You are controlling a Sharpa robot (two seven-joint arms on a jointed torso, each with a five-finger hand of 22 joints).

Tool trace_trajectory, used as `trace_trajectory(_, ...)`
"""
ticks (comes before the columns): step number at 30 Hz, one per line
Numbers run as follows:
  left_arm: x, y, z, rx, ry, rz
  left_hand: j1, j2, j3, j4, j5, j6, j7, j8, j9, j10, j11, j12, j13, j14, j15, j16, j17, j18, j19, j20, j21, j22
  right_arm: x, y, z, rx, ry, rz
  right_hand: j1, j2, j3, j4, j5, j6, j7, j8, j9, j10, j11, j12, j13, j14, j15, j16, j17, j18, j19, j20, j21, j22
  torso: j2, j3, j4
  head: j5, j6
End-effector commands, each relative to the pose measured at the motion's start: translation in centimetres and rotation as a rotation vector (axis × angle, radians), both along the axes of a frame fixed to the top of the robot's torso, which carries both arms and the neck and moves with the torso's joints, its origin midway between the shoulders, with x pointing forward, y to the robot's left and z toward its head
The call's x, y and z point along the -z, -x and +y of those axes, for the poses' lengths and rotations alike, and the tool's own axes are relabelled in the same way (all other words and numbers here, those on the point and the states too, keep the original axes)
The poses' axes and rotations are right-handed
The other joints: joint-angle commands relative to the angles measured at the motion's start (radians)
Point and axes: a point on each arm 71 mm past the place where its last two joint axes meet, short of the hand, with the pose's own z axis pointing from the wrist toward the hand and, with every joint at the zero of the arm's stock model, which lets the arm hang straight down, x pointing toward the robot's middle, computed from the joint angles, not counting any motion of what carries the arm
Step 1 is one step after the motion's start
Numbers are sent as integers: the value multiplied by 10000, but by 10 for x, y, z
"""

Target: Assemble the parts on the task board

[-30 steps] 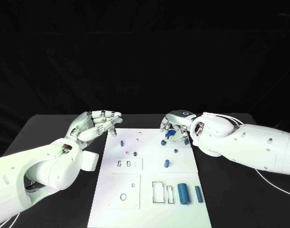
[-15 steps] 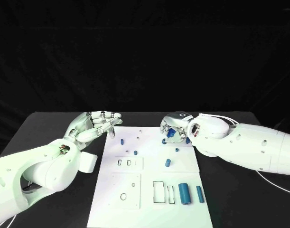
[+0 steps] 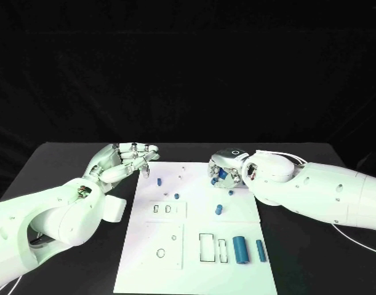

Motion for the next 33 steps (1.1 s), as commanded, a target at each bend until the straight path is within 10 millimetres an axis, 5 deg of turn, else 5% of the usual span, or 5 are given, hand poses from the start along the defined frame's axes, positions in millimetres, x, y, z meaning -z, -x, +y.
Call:
trace_trajectory(1, -2, 0, -2, 206, 42, -63, -35, -55, 53, -8, -32, -58, -13, 31, 12, -73, -3, 48, 14, -101, 0, 34, 10, -20, 71, 17, 67, 12, 3, 1, 1, -78, 283, 173, 13, 143, 160, 12, 34, 116, -11, 77, 47, 148, -22, 51, 20, 607, 24, 100, 25, -115, 69, 9, 103, 273, 17, 2, -3, 9, -8)
trace_trajectory(17, -1, -1, 0, 149, -15, 18, -14, -9, 109, -24, -34, -74, -10, 39, 34, -98, -1, 55, 25, -117, 2, 88, 23, -21, 58, 21, 132, 60, 0, 2, 6, -199, -230, -304, 97, 995, 1367, -240, 26, 629, -191, 535, 611, 824, -239, 75, 85, 563, -170, 282, 16, -187, 184, -88, 421, 765, 55, 1, -15, 57, 53)
trace_trajectory(33, 1, -5, 5, -31, -128, 97, 159, 14, 280, -146, -36, -108, 0, 59, 88, -145, 3, 74, 50, -187, -3, 175, 31, -15, -22, 25, 246, 123, -20, 0, 27, 199, -1243, -1387, -60, 964, 1358, -336, 21, 567, -207, 625, 780, 848, -252, 21, 88, 558, -198, 310, 3, -208, 231, -89, 496, 880, 69, -18, -33, 90, 183)
